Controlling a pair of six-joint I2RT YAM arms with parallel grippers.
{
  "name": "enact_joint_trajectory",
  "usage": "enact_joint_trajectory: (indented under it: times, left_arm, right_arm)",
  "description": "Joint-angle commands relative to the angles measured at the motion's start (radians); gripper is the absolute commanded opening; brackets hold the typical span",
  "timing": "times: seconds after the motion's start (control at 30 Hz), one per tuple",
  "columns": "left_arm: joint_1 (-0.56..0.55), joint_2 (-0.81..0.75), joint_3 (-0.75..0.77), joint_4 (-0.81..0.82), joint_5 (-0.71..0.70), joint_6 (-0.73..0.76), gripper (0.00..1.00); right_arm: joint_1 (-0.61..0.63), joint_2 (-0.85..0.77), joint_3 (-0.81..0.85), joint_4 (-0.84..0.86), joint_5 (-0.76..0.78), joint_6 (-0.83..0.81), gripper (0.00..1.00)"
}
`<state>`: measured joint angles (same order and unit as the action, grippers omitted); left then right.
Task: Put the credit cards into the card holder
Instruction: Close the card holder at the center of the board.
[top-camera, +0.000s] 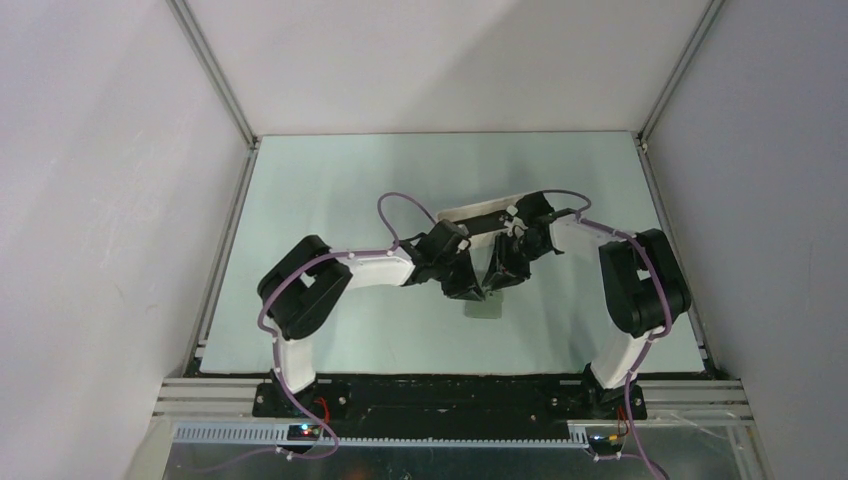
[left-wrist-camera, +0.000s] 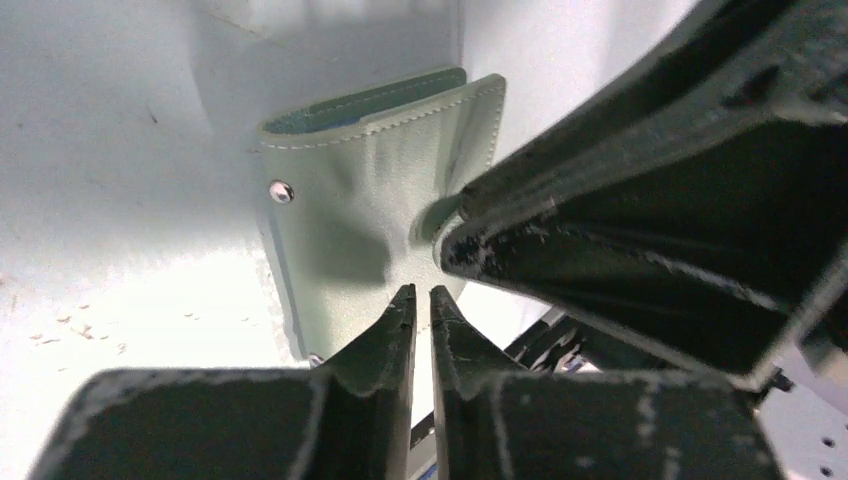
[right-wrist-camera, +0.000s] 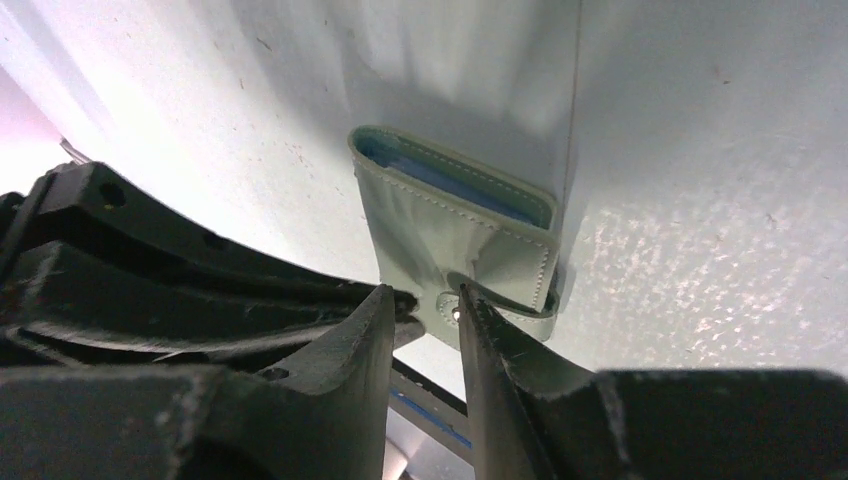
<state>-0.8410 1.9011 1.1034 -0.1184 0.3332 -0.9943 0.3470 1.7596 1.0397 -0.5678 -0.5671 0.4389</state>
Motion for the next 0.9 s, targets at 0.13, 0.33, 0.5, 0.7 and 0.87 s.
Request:
enact_joint_trajectory:
  times: [0.13,0.33,0.5,0.7,0.87]
  left_arm:
    - [0.053,-0.105,-0.081,0.211,0.097,-0.016,0.35]
    - [0.055,-0.052,-0.073,0.229,0.125,-0.022,0.37]
    - [0.051,-0.035,-0.065,0.238,0.15,-0.009,0.36]
    - [0.052,-0.072,-0.09,0.244,0.145,0.006,0.37]
    - [0.052,-0.056,-0.083,0.25,0.159,0.008,0.38]
  right_arm:
    - [-0.024,-0.039,-0.035,0.08,-0.029,0.041,0.29]
    - [-0.036,-0.044,-0.036,0.089,-0.028,0.046,0.25]
    - [-0.055,-0.052,-0.036,0.085,-0.036,0.047,0.26]
    - [-0.118,-0.116,-0.036,0.079,-0.071,0.035,0.28]
    - [-0.162,-0.143,-0.046,0.02,-0.081,-0.024,0.28]
